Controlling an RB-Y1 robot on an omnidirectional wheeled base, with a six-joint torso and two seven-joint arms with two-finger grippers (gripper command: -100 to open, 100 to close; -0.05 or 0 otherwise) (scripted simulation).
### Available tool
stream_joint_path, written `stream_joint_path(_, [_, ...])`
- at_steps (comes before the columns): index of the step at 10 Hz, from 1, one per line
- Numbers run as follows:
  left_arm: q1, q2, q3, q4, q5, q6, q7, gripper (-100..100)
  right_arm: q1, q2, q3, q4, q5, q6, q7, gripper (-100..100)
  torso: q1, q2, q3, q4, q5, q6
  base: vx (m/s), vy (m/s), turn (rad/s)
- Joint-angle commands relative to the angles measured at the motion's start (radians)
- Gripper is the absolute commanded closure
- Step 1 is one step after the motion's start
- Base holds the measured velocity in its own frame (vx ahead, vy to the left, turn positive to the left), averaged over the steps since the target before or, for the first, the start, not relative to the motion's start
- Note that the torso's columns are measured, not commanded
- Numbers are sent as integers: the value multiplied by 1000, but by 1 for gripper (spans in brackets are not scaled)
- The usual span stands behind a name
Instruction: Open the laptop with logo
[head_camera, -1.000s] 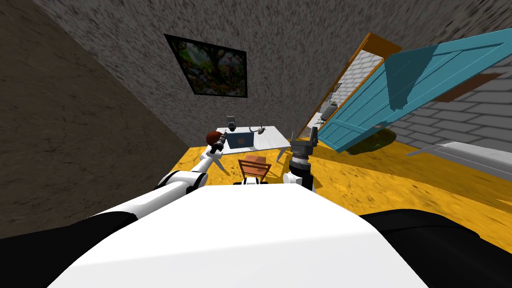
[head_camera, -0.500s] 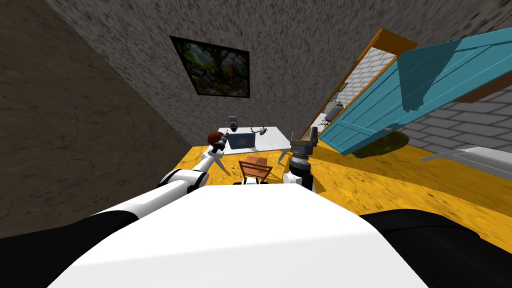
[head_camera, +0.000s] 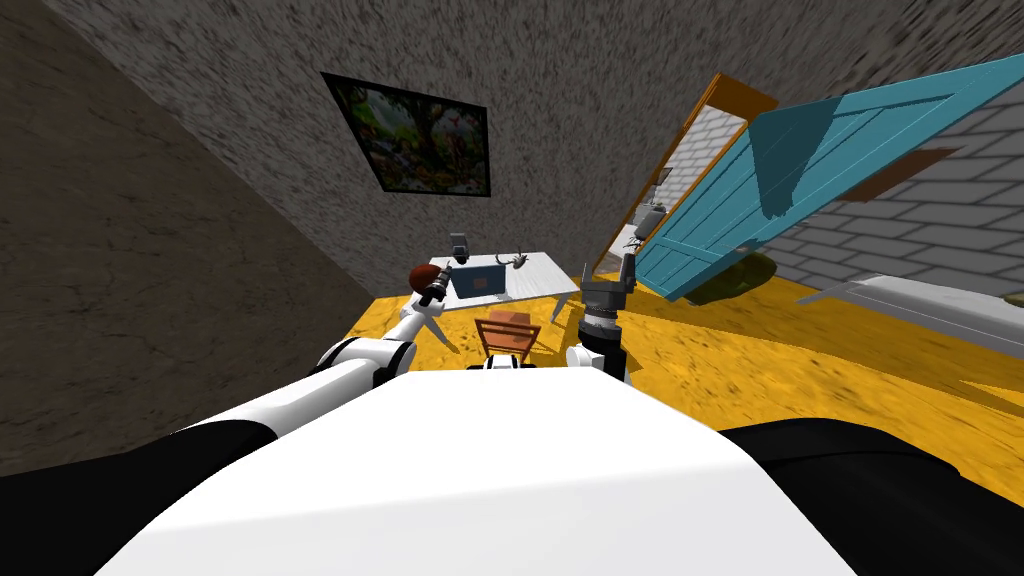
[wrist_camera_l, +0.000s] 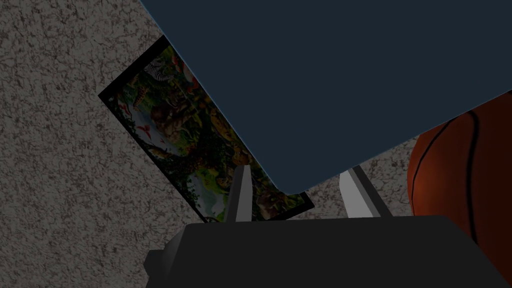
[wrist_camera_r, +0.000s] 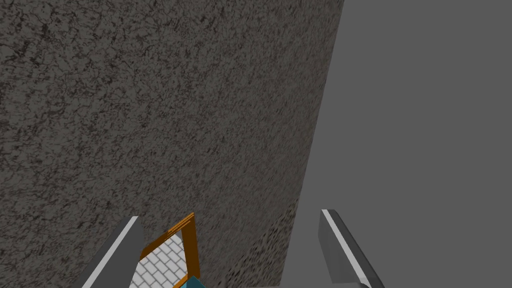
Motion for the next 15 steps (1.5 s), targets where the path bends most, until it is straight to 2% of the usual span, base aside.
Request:
stream_joint_path(1, [-6,8,60,55,-7,-19,-20,100,0,0,0,0,0,0,0,0,1,0,0,0,1,3,-100,27,-256])
stream_joint_path(4, [-15,17,117,101,-13,-38,-38,100,0,0,0,0,0,0,0,0,0,0,0,-1,1,1,-92,19,-176])
stream_joint_path(6, [-15,17,117,101,-13,-38,-38,100,0,0,0,0,0,0,0,0,1,-1,-1,-1,1,0,-37,11,-23])
stream_joint_path(7, [-37,19,115,129,-13,-58,-37,100,0,0,0,0,0,0,0,0,1,-2,-1,-1,0,0,-9,-4,6])
stream_joint_path(8, [-56,12,112,118,-36,-6,-8,100,0,0,0,0,0,0,0,0,1,-3,-2,0,0,1,1,42,-64])
stream_joint_path(10, [-56,12,112,118,-36,14,-8,100,0,0,0,0,0,0,0,0,2,-2,-1,1,0,3,15,60,-36])
stream_joint_path(11, [-76,6,109,111,-59,39,22,100,0,0,0,0,0,0,0,0,1,-2,-1,0,1,1,28,73,-49])
stream_joint_path(13, [-76,6,109,111,-59,84,22,100,0,0,0,0,0,0,0,0,0,-2,-1,0,1,3,21,53,-25])
stream_joint_path(14, [-96,0,106,104,-81,119,51,100,0,0,0,0,0,0,0,0,-1,0,0,-2,1,2,-3,66,-52])
stream_joint_path(15, [-96,0,106,104,-81,144,51,100,0,0,0,0,0,0,0,0,0,-1,-1,-2,1,5,5,70,-58])
